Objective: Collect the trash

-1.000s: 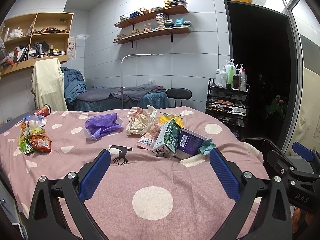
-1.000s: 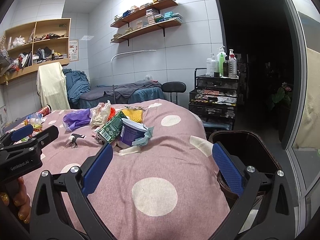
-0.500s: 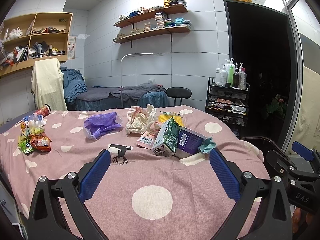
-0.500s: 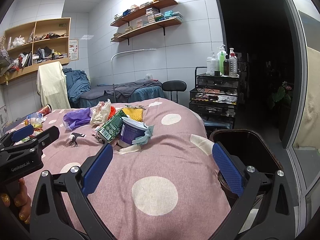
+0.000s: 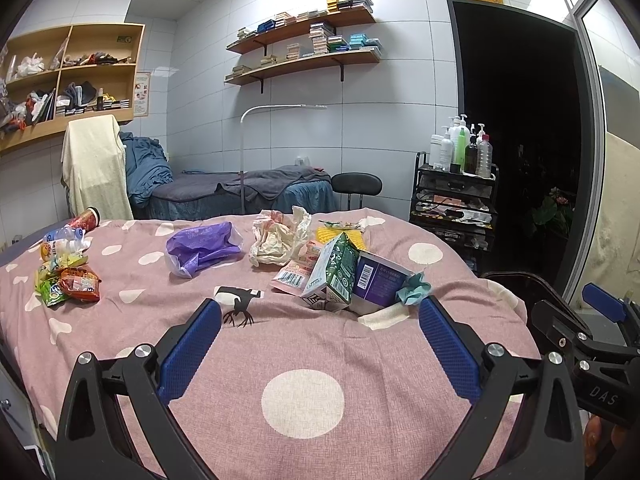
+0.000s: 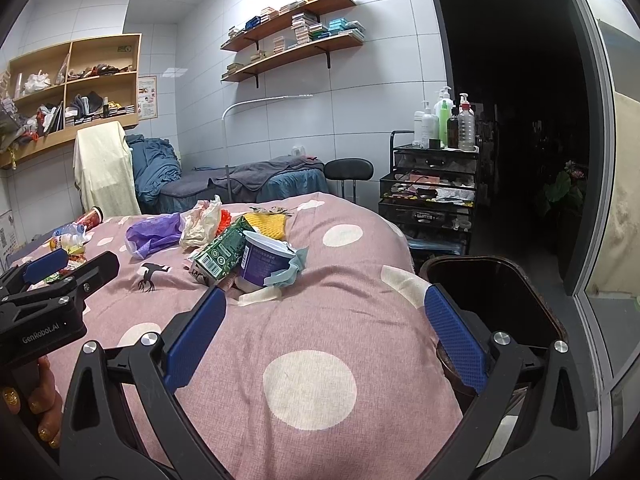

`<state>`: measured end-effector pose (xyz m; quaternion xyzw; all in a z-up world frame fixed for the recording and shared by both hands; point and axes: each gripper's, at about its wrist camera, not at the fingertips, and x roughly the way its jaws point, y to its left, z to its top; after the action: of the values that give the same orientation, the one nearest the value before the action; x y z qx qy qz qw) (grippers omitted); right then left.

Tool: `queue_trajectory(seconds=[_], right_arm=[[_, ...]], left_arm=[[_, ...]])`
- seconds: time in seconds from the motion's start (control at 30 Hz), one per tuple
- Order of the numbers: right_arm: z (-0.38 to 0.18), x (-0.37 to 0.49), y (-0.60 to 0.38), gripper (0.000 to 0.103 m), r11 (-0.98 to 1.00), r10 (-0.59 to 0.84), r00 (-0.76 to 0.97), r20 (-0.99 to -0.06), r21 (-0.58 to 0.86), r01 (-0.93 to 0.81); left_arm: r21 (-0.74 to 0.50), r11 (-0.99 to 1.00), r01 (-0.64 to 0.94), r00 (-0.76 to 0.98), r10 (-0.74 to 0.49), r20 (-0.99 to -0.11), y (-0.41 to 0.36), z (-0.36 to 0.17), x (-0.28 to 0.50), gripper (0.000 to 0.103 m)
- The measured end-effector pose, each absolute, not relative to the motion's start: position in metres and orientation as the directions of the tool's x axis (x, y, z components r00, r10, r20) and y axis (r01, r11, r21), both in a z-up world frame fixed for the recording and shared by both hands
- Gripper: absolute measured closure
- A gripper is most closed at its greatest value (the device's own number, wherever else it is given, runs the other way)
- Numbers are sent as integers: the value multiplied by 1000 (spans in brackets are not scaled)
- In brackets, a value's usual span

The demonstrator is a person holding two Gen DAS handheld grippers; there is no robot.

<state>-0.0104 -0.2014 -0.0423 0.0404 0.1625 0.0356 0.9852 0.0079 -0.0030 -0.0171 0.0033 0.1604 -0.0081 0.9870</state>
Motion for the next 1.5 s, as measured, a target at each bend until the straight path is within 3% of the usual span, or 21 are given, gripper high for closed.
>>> queue_trajectory(seconds=[0.63,1.1,1.5], right_arm=[[-46,2,-199,5,994,92,928,-361,87,-64],[-59,77,-190,5,970,243,799,-550,125,-209],[-61,107,-186,5,963,265,755,-600,124,-239]], left_arm=[[-2,1000,28,940,-27,-341,-5,-27,11,5],[-11,986,167,840,-148,-523,5,-37,74,5],[-67,957,282,692,-251,-677,7,-41,178,10]])
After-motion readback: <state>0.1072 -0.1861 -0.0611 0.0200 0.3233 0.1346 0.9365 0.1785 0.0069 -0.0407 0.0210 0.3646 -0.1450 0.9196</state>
